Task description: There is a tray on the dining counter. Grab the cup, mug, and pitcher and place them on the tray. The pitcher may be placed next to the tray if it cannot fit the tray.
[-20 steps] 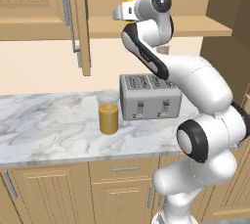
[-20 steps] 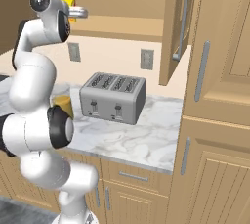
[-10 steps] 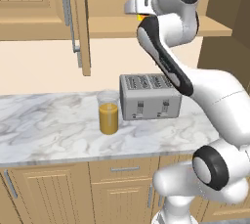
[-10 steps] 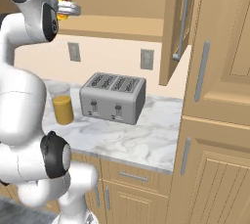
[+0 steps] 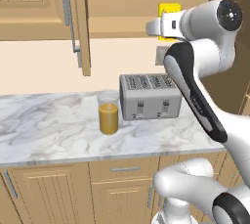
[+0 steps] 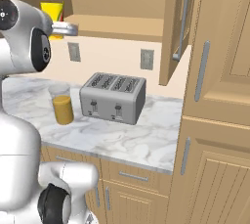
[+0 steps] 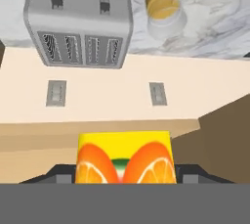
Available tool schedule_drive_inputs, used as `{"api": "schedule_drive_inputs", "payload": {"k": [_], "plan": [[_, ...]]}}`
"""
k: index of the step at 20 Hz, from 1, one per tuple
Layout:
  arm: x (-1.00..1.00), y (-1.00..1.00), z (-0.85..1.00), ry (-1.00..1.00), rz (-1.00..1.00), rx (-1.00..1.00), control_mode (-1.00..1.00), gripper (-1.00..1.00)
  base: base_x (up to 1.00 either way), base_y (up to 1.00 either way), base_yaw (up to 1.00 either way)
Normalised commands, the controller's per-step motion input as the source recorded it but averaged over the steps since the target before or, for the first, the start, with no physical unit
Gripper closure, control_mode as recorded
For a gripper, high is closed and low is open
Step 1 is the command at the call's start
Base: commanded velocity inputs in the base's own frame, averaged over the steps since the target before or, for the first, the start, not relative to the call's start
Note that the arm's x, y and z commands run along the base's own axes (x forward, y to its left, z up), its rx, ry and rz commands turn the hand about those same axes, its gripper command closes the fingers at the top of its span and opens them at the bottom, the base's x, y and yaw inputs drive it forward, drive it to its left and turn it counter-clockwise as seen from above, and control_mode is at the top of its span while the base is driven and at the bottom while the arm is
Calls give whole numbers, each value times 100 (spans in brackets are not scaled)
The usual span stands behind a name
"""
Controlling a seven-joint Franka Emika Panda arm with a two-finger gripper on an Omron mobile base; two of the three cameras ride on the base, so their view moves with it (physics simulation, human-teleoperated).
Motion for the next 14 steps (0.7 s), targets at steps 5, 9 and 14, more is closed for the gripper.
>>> {"api": "schedule_drive_inputs", "payload": {"k": [5, 9, 14], "plan": [[-99, -14, -50, -2, 28, -8, -100, 100, 0, 0, 0], [-85, -2, -61, -1, 42, -15, -100, 100, 0, 0, 0], [-21, -8, -17, -10, 18, -2, -100, 100, 0, 0, 0]]}}
